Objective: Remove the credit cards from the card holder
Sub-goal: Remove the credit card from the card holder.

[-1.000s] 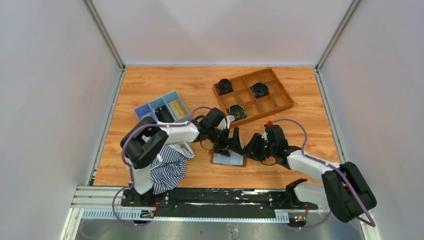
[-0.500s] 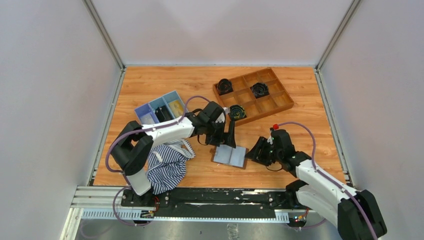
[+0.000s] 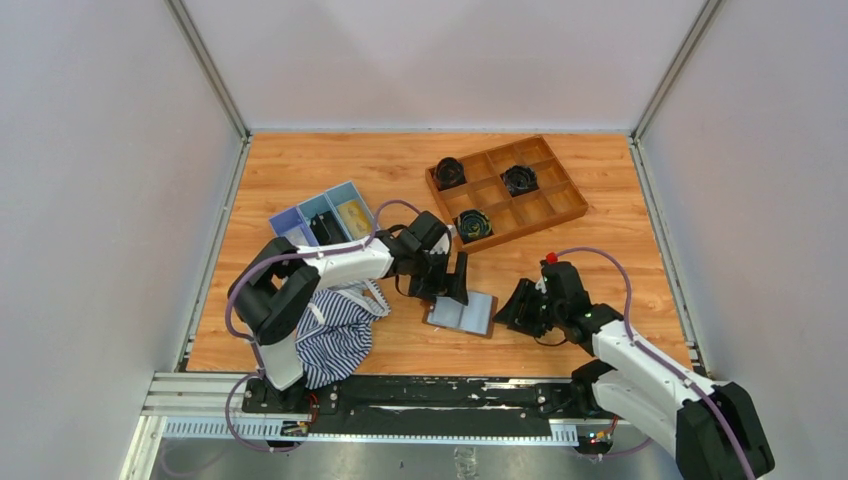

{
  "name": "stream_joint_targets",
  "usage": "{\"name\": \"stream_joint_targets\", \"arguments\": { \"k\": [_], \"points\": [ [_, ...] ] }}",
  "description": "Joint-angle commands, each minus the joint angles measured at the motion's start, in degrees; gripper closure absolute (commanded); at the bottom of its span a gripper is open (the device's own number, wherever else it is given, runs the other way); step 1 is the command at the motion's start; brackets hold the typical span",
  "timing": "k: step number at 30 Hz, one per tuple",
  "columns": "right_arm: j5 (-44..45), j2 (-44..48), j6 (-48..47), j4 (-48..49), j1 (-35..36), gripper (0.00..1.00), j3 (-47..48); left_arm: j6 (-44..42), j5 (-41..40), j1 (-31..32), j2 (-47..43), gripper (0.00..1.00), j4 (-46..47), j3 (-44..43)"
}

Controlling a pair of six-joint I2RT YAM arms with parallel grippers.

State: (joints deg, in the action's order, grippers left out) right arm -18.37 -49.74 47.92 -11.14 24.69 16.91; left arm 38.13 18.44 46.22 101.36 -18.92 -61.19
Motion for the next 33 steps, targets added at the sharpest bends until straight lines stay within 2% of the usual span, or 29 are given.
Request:
{"name": "stream_joint_targets", "arguments": {
  "k": [1,10,21,33],
  "points": [
    [0.0,-0.8,-1.3,-2.3,-0.7,0.49,-0.2,1.5,3.8,0.9,1.0,0.08,4.7,2.3],
    [-0.4,-1.6,-1.9,-1.7,-0.8,0.49,-1.0,6.2,7.2,2.0,-2.9,0.09,11.4,3.9],
    [-1.5,-2.8,-1.6,2.7,-0.7,0.49,-3.1,7.2,8.7,5.2,-2.5,0.09,11.3,0.3],
    [2.3,6.6,0.1,-2.4,-1.0,0.49,-4.1,10.0,11.0,7.8,1.5,0.09,15.7,-2.9]
  ]
}}
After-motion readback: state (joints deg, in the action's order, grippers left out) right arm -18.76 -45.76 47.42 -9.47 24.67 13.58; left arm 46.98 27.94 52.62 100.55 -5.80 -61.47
